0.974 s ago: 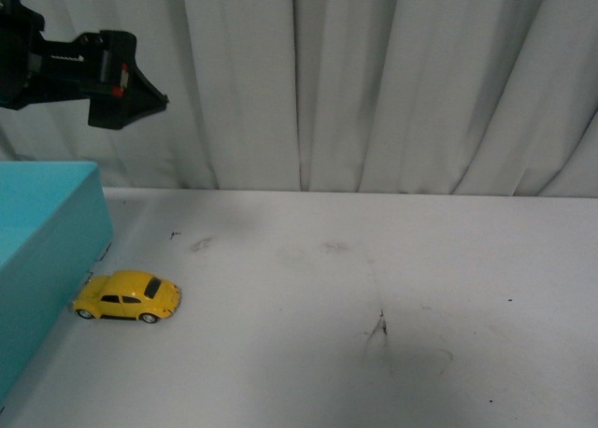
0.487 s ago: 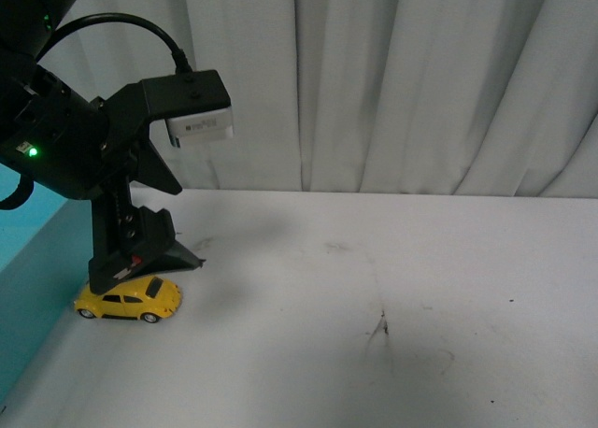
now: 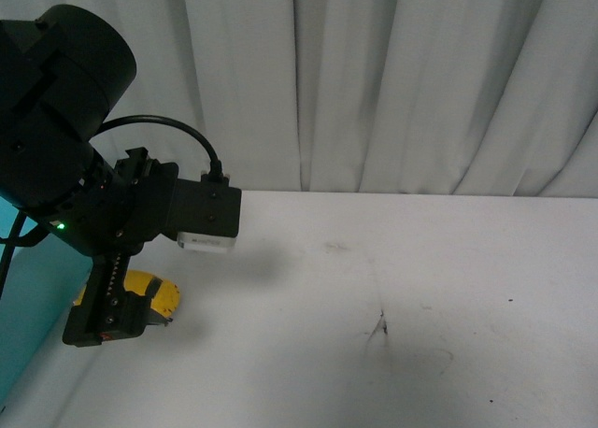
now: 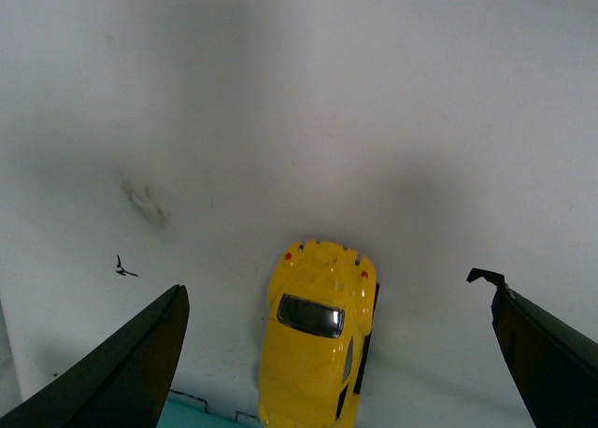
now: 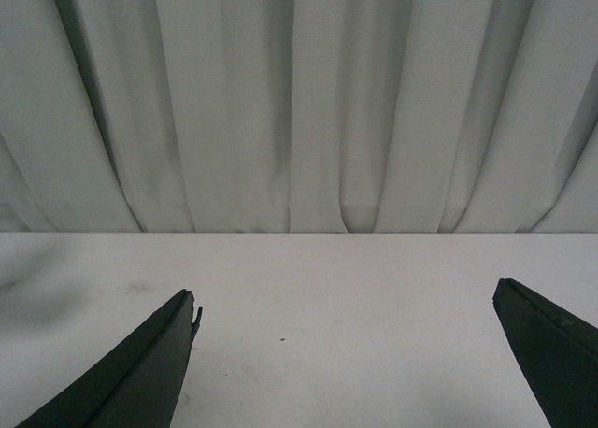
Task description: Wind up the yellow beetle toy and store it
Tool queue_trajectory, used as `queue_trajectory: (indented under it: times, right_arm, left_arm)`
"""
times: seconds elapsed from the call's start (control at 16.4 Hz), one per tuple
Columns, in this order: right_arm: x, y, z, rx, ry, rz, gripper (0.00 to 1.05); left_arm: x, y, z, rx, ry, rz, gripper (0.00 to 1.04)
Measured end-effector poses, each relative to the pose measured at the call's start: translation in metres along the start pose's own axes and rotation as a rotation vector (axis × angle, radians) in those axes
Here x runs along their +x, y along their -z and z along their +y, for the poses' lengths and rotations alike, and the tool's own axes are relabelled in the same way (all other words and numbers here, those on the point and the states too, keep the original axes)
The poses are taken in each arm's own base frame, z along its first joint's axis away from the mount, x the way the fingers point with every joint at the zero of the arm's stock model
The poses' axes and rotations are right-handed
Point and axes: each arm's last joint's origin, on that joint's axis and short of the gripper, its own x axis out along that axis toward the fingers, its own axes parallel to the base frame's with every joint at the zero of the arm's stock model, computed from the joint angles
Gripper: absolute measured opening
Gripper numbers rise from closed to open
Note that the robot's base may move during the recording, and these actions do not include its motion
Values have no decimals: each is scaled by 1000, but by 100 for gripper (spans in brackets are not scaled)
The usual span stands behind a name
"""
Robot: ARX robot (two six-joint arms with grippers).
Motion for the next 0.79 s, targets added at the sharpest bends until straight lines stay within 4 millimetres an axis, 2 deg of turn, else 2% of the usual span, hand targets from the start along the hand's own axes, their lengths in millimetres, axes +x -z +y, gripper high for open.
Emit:
queue_trajectory:
  times: [0.3, 0.49, 0.73, 0.79]
  right_arm:
    - [0, 0, 0, 0, 0, 0, 98]
    - [0, 0, 0, 0, 0, 0, 98]
    - [0, 0, 0, 0, 0, 0, 98]
    - [0, 0, 0, 0, 0, 0, 98]
  left_arm:
    - [27, 7, 2, 117, 38, 92, 98]
    - [39, 20, 10, 151, 64, 173, 98]
    - [46, 32, 15, -71, 52, 271, 98]
    - [46, 32, 14, -81, 61, 268, 93]
